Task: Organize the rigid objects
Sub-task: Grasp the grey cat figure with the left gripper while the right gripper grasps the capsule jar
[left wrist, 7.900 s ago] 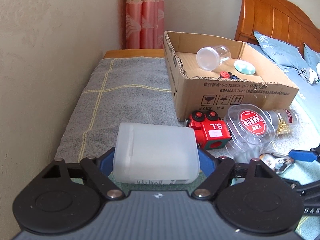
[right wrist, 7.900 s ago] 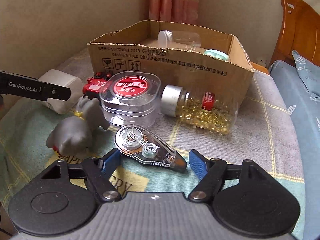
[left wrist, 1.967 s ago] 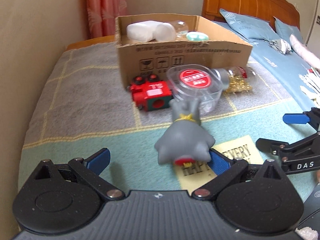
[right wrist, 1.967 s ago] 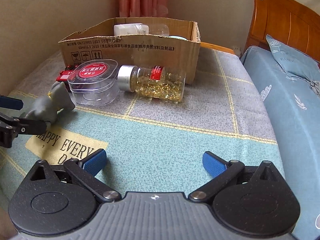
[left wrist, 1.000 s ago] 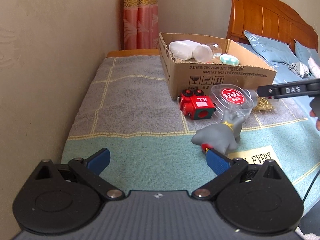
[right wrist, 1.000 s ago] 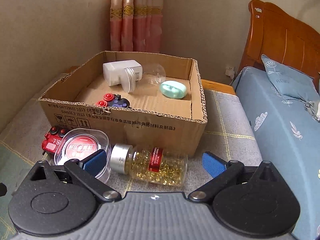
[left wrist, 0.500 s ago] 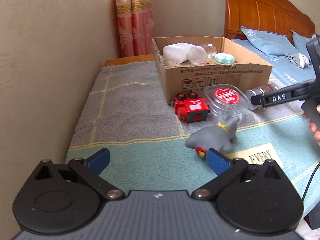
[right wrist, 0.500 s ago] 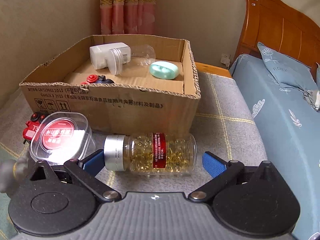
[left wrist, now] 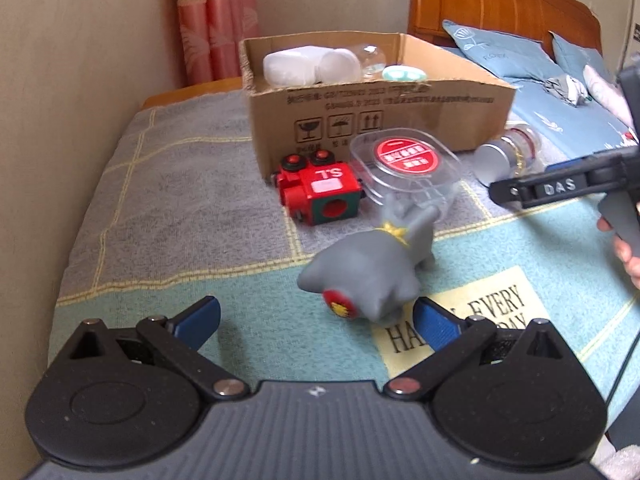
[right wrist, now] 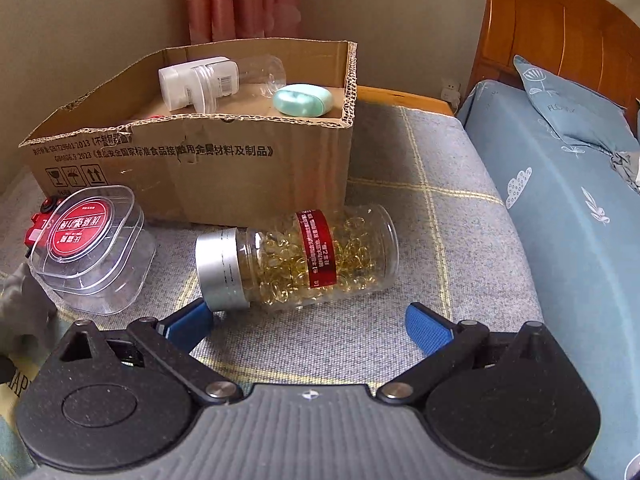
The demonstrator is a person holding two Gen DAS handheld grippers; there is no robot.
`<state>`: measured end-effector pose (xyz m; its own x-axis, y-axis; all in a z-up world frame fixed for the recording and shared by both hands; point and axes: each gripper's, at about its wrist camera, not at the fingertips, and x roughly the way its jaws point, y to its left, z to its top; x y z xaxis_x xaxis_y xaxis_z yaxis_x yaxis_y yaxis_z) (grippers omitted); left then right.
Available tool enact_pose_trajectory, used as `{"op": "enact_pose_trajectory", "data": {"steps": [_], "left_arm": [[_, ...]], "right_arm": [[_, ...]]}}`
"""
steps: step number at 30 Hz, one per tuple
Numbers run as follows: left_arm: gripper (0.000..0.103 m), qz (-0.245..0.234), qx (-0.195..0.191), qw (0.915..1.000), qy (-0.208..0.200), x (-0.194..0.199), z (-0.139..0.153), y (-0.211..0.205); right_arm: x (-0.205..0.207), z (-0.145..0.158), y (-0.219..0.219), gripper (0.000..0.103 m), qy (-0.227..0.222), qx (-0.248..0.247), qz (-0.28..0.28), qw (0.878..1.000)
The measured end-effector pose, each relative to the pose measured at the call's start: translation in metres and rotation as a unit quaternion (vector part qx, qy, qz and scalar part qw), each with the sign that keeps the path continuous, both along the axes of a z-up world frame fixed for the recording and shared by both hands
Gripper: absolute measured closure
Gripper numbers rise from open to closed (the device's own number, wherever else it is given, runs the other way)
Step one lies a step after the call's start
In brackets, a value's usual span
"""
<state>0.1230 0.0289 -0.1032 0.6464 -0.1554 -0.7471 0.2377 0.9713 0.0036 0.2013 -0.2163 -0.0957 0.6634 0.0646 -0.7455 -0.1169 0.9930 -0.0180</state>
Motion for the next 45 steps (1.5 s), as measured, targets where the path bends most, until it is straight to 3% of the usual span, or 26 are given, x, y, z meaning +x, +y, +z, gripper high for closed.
{"op": "enact_pose_trajectory", "data": {"steps": [2,6,9,14,18,20,34,41,45], "left_arm": [[0.001,0.007,-0.005,1.0000,0.003,0.003,-0.001,0.007],[0.001,0.046,0.025,0.9986,-0.007,0.006,0.001,0.025],[0.001,0.064,0.019,0.9978,-0.005,0.008,0.003,0.037],[0.001,0.008,-0.014,0.9999,0.003,-0.005,0.005,0.029],[0.001,-0.020,-0.008,0.9996,0.018,-0.005,-0.003,0.005],[0.001,-0.019,0.008,0.9998,0.005,-0.004,-0.003,-0.004],[0.002,0.012,0.004,0.9999,-0.009,0.028,-0.005,-0.026],[0.012,0.017,-0.009,0.9998,-0.008,0.036,-0.004,-0.025],[0.012,0.022,-0.008,0.9996,-0.012,0.036,-0.002,-0.024]], "right_arm": [[-0.002,0.000,-0.002,0.000,-0.005,0.001,0.005,1.000],[-0.005,0.000,-0.003,0.000,-0.009,0.002,0.013,1.000],[-0.006,0.000,-0.004,0.000,-0.013,0.002,0.016,1.000],[-0.007,0.000,-0.005,0.000,-0.015,0.002,0.020,1.000],[-0.007,0.000,-0.004,0.000,-0.015,0.002,0.023,1.000],[-0.007,0.000,-0.004,0.000,-0.014,0.002,0.026,1.000],[-0.009,-0.001,-0.005,0.000,-0.015,0.002,0.046,0.999],[-0.002,0.000,-0.005,0.000,-0.014,0.003,0.060,0.998],[-0.001,0.001,-0.003,0.000,-0.027,0.007,0.074,0.997]]}}
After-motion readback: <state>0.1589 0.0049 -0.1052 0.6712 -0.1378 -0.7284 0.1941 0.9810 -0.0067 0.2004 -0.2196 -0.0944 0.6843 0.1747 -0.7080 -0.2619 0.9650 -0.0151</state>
